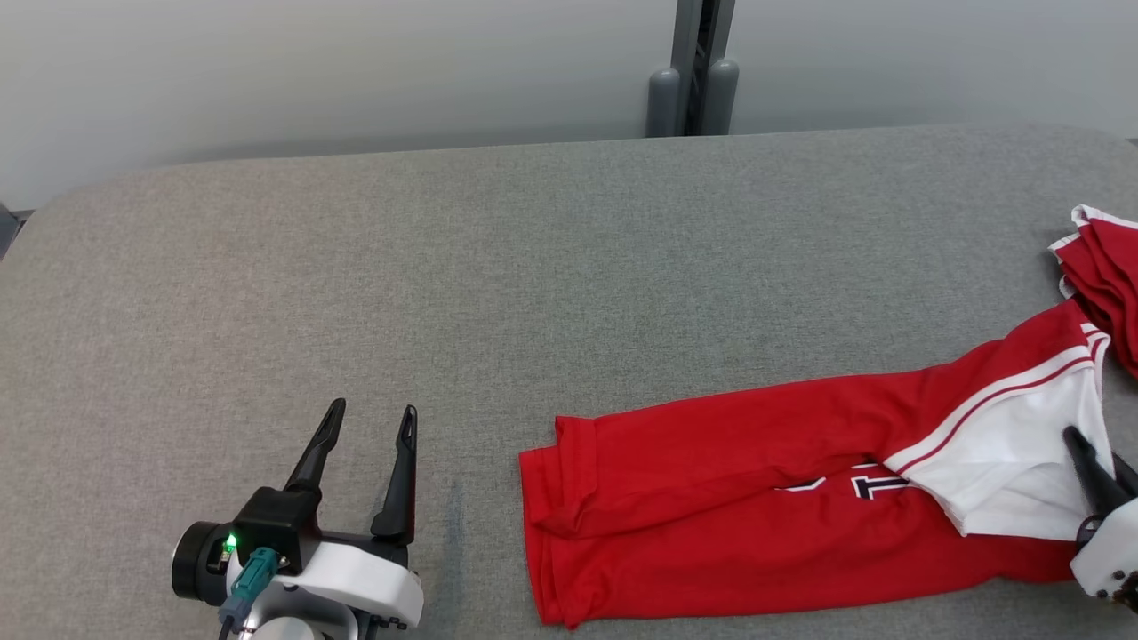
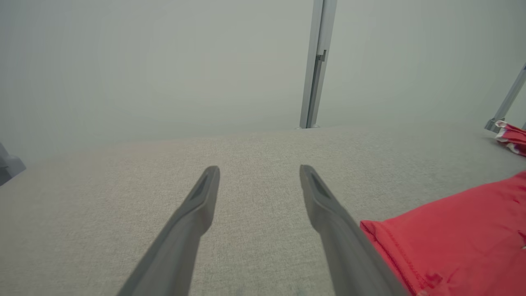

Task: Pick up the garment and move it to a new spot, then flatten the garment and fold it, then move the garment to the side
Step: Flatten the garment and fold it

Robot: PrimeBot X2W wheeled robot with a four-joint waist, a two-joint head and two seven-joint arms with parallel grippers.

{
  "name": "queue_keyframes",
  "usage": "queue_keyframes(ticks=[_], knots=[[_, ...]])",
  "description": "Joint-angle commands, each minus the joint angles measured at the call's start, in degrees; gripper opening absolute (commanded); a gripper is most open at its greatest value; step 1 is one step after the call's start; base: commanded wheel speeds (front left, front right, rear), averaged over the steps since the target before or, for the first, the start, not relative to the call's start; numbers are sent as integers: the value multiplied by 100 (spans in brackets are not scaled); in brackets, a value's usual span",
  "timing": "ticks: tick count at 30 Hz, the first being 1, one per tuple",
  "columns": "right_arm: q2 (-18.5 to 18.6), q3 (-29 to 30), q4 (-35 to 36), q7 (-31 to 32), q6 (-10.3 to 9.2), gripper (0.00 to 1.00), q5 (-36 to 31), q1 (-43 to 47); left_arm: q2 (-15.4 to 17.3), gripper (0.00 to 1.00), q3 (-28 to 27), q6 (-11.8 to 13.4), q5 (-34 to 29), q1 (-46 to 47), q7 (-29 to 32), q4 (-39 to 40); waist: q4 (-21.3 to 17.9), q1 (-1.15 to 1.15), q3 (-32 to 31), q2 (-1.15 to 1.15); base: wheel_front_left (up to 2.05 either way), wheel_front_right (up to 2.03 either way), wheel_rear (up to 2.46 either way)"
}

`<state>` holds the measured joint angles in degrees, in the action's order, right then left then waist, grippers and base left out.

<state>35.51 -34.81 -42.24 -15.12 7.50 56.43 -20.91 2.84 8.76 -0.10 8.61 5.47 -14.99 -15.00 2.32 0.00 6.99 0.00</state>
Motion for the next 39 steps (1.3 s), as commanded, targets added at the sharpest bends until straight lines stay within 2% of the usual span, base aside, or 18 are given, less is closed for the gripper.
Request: queue_keyframes(ticks=[1, 11, 16, 21, 30, 37, 39], knots=[[38, -111, 149, 35, -2, 0, 59, -65, 18, 100, -22, 21, 17, -5, -22, -6, -57, 0, -67, 0, 0, 0, 0], [24, -640, 1815, 543, -2, 0, 813, -13, 20, 100, -115, 44, 106, -140, -23, 26, -261, 0, -277, 0, 0, 0, 0], [-190, -805, 2518, 843, -2, 0, 1101, 6, 19, 100, -131, 18, 117, -155, -23, 16, -281, 0, -332, 0, 0, 0, 0], [-523, -960, 2934, 1177, -2, 0, 1241, 39, 20, 100, -153, -7, 127, -196, -23, 4, -228, 0, -404, 0, 0, 0, 0], [-1315, -925, 3031, 1481, -2, 0, 1558, 165, 20, 100, -161, -15, 143, -251, -23, 3, -37, 0, -466, 0, 0, 0, 0], [-2031, -747, 2674, 1514, -2, 0, 1783, 310, 20, 100, -173, -19, 137, -260, -23, 8, 169, 0, -434, 0, 0, 0, 0], [-2132, -740, 2534, 1515, -2, 0, 1727, 317, 19, 100, -138, -34, 140, -239, -23, -12, 250, 0, -417, 0, 0, 0, 0]])
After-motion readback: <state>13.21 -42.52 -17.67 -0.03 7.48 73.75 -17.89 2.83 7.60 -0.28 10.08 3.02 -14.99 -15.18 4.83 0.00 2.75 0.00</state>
